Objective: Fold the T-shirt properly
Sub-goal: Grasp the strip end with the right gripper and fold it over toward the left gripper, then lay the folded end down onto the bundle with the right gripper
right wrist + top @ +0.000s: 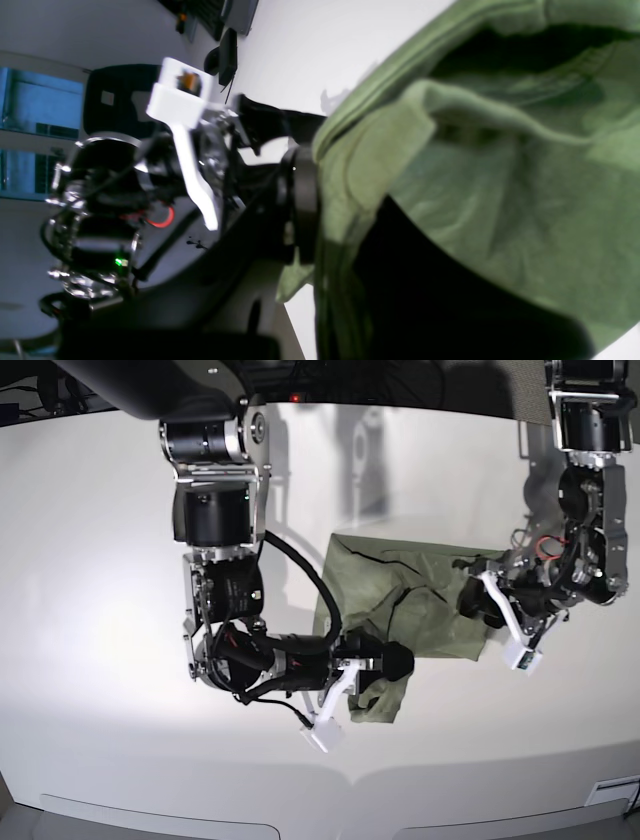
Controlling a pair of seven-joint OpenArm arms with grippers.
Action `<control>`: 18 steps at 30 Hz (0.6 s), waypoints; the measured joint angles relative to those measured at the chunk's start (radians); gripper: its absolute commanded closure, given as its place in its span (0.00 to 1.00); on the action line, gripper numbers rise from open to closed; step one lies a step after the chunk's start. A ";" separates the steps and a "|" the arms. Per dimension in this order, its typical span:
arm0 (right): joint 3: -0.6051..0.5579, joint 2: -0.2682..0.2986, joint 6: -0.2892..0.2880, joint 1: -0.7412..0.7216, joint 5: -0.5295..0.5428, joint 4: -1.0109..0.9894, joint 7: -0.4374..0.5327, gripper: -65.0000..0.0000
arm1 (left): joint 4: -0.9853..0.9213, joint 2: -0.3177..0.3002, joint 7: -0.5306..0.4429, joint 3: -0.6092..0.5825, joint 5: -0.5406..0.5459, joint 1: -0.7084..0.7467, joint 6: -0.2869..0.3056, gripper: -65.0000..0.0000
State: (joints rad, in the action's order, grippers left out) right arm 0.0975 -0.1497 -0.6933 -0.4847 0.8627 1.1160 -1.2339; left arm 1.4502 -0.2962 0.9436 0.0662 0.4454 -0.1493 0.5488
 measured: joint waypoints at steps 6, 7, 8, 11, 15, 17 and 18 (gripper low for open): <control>-0.112 0.001 0.000 0.001 0.047 0.000 0.001 0.63 | 0.018 -0.083 -0.017 -0.002 -0.011 0.000 -0.072 0.60; -0.138 0.001 0.001 0.000 0.074 0.000 0.001 0.62 | 0.018 -0.101 -0.019 -0.002 -0.014 0.000 -0.082 0.60; -0.166 0.001 0.000 0.000 0.097 0.000 0.000 0.62 | 0.019 -0.119 -0.020 -0.002 -0.017 0.000 -0.095 0.60; -0.241 0.000 0.000 0.000 0.153 0.000 0.020 0.62 | 0.019 -0.163 -0.022 -0.002 -0.019 0.000 -0.113 0.60; -0.309 0.000 0.000 0.000 0.162 0.000 0.087 0.62 | 0.019 -0.177 -0.024 -0.002 -0.019 0.000 -0.113 0.60; -0.322 0.000 0.000 0.000 0.161 0.000 0.090 0.62 | 0.019 -0.177 -0.023 -0.002 -0.018 0.000 -0.113 0.60; -0.322 0.000 0.000 0.000 0.161 0.000 0.089 0.62 | 0.019 -0.177 -0.023 -0.002 -0.006 0.000 -0.113 0.60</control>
State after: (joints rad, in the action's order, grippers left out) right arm -0.2245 -0.1497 -0.6930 -0.4843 1.0241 1.1160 -1.1446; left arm 1.4693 -0.4736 0.9203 0.0643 0.4389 -0.1493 0.4358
